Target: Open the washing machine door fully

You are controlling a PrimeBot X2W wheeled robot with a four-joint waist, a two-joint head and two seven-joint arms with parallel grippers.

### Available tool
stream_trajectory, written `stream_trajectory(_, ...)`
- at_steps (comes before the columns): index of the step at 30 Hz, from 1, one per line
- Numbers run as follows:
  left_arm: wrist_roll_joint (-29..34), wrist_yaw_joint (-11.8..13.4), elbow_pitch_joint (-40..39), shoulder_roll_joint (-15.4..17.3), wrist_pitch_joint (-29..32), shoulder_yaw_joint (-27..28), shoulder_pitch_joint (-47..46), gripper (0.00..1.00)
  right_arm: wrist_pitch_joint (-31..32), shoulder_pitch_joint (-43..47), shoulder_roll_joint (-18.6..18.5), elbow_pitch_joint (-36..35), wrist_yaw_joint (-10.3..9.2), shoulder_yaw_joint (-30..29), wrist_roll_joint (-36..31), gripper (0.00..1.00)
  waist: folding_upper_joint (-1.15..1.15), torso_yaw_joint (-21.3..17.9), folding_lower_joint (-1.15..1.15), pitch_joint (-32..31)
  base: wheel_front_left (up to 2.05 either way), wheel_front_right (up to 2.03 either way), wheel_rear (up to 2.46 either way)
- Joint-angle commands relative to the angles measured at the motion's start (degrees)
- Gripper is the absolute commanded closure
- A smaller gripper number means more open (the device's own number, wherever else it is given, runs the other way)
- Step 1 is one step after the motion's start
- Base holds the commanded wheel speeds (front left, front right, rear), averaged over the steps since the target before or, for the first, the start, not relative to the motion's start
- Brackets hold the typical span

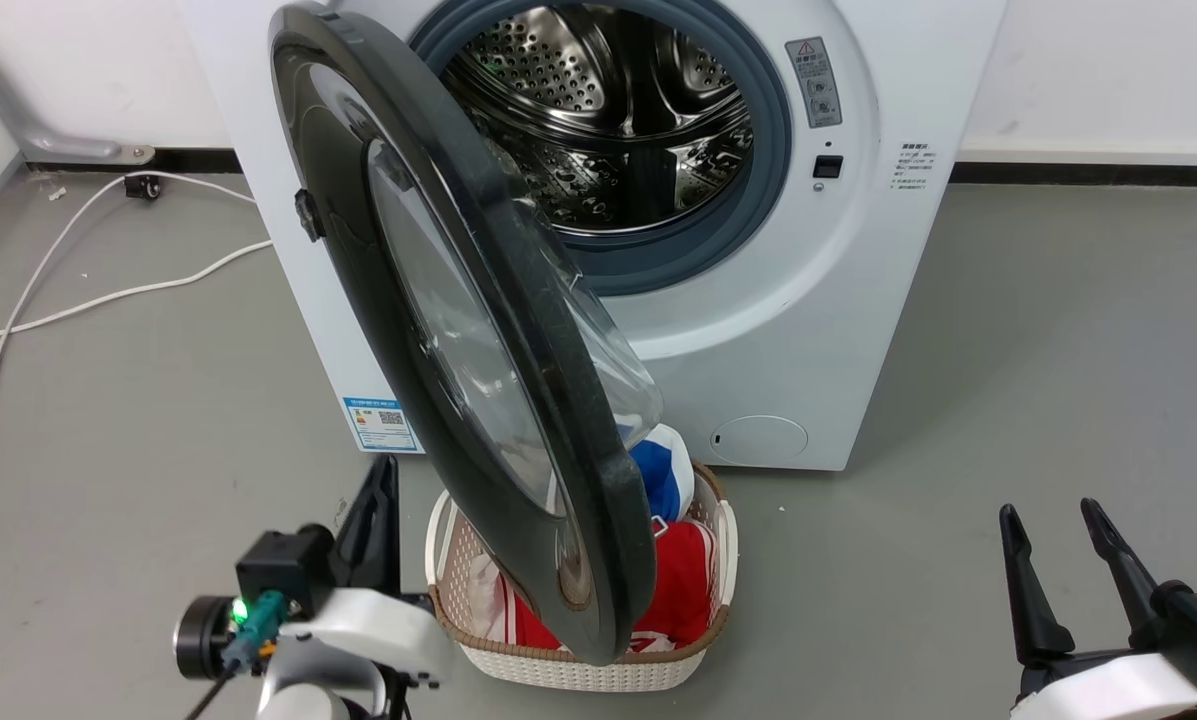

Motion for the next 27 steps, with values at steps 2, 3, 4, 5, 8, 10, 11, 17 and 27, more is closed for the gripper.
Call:
stream_trajectory(2, -0.7, 0.9, -3.4, 0.3, 1.6, 0.6, -1.2, 1.00, -0.3, -0.6, 0.3, -0.1, -0.01, -0.1, -0.2, 0.00, 0.00, -0.1, 0.00, -0.3, 0.00, 0.00, 0.00)
stream_trajectory(3, -0.7, 1.4, -5.0, 0.3, 2.1, 0.9, -1.5, 1.00, -0.2, -0.6, 0.4, 0.0, -0.01, -0.1, -0.1, 0.00, 0.00, -0.3, 0.00, -0.5, 0.00, 0.00, 0.00)
stream_trajectory(4, -0.9, 1.7, -6.6, 0.4, 2.5, 1.2, -1.8, 1.00, -0.2, -0.6, 0.4, 0.0, -0.01, -0.1, -0.2, 0.00, 0.00, -0.3, 0.00, -0.6, 0.00, 0.00, 0.00)
stream_trajectory(5, -1.0, 2.1, -8.3, 0.3, 3.0, 1.4, -2.0, 1.00, -0.2, -0.6, 0.5, 0.1, -0.01, 0.0, -0.2, 0.00, 0.00, -0.4, 0.00, -0.7, 0.00, 0.00, 0.00)
stream_trajectory(8, -0.2, 3.2, -14.5, 0.3, 3.6, 1.4, -3.1, 1.00, -0.2, -0.6, 0.6, 0.2, -0.01, 0.0, 0.1, 0.00, 0.00, -0.6, 0.00, -0.9, 0.00, 0.00, 0.00)
stream_trajectory(10, 0.1, 3.7, -19.0, 0.2, 3.9, 0.9, -4.1, 1.00, -0.3, -0.5, 0.6, 0.3, -0.01, -0.1, 0.1, 0.00, 0.00, -0.7, 0.00, -1.1, 0.00, 0.00, 0.00)
stream_trajectory(11, 0.5, 3.9, -21.4, 0.2, 4.1, 0.5, -4.7, 1.00, -0.4, -0.5, 0.6, 0.4, -0.01, -0.1, 0.2, 0.00, 0.00, -0.7, 0.00, -1.1, 0.00, 0.00, 0.00)
stream_trajectory(17, 1.5, 4.6, -31.8, -0.1, 4.9, -2.2, -8.1, 1.00, -0.4, -0.4, 0.7, 0.6, -0.01, 0.1, 0.0, 0.00, 0.00, -0.9, 0.00, -1.2, 0.00, 0.00, 0.00)
stream_trajectory(27, -0.1, 4.6, -41.3, -0.8, 10.1, -12.9, -10.1, 1.00, -0.3, -0.1, 1.0, 0.8, -0.01, -0.1, -0.1, 0.00, 0.00, -1.5, 0.00, -1.5, 0.00, 0.00, 0.00)
